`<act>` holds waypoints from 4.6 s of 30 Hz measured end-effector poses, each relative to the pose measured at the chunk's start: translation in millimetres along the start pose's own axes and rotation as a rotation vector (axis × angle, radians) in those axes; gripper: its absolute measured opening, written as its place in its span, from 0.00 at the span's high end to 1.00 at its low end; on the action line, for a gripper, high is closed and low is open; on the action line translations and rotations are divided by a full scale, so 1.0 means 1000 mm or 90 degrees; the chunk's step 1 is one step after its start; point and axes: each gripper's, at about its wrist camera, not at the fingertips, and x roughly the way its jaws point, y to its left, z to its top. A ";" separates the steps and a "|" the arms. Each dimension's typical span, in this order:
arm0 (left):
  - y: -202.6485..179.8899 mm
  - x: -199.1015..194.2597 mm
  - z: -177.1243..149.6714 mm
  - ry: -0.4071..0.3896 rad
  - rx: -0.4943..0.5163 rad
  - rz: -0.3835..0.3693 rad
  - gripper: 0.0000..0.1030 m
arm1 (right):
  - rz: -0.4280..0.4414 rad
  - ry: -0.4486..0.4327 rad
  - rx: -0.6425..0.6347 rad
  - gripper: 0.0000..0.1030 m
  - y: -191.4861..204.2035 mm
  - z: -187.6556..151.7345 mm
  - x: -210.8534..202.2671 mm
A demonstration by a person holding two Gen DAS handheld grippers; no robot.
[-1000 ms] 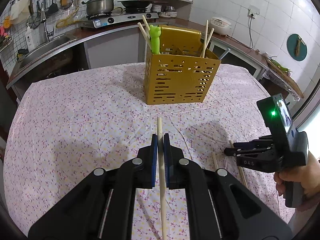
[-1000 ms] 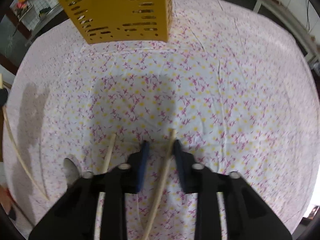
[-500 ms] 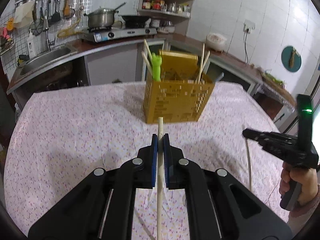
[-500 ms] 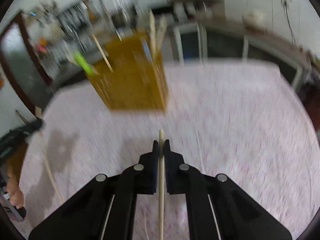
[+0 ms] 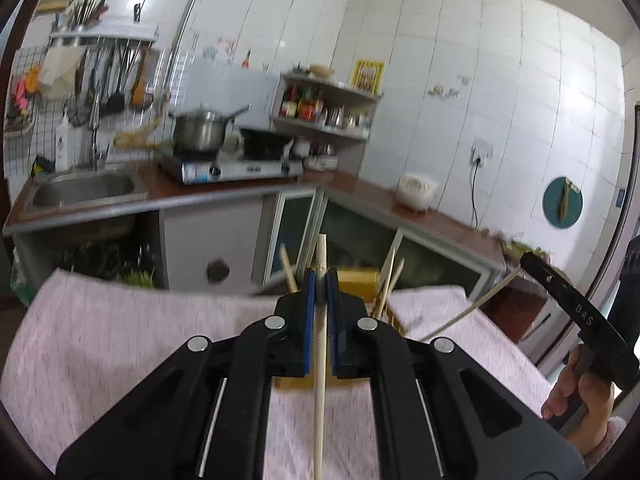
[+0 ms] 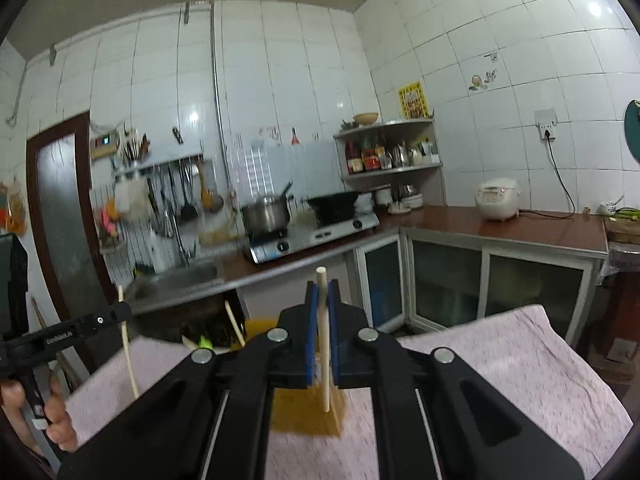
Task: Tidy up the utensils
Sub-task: 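Lower both chopsticks upright into the caddy, then open both tools to release the chopsticks in the caddy, then move both open tools back toward the metal spoon and last chopstick, then close the left tool on the metal spoon handle while the right tool grasps the chopstick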
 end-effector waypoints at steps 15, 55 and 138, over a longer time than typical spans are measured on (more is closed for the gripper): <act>-0.020 0.024 0.064 -0.135 0.039 -0.004 0.96 | 0.008 -0.034 -0.017 0.95 0.013 0.053 0.031; 0.009 0.135 -0.021 -0.088 0.086 0.006 0.95 | 0.009 0.138 -0.071 0.94 0.011 -0.059 0.136; -0.049 -0.004 -0.252 0.399 0.066 0.102 0.63 | -0.206 0.394 -0.055 0.31 -0.044 -0.223 -0.032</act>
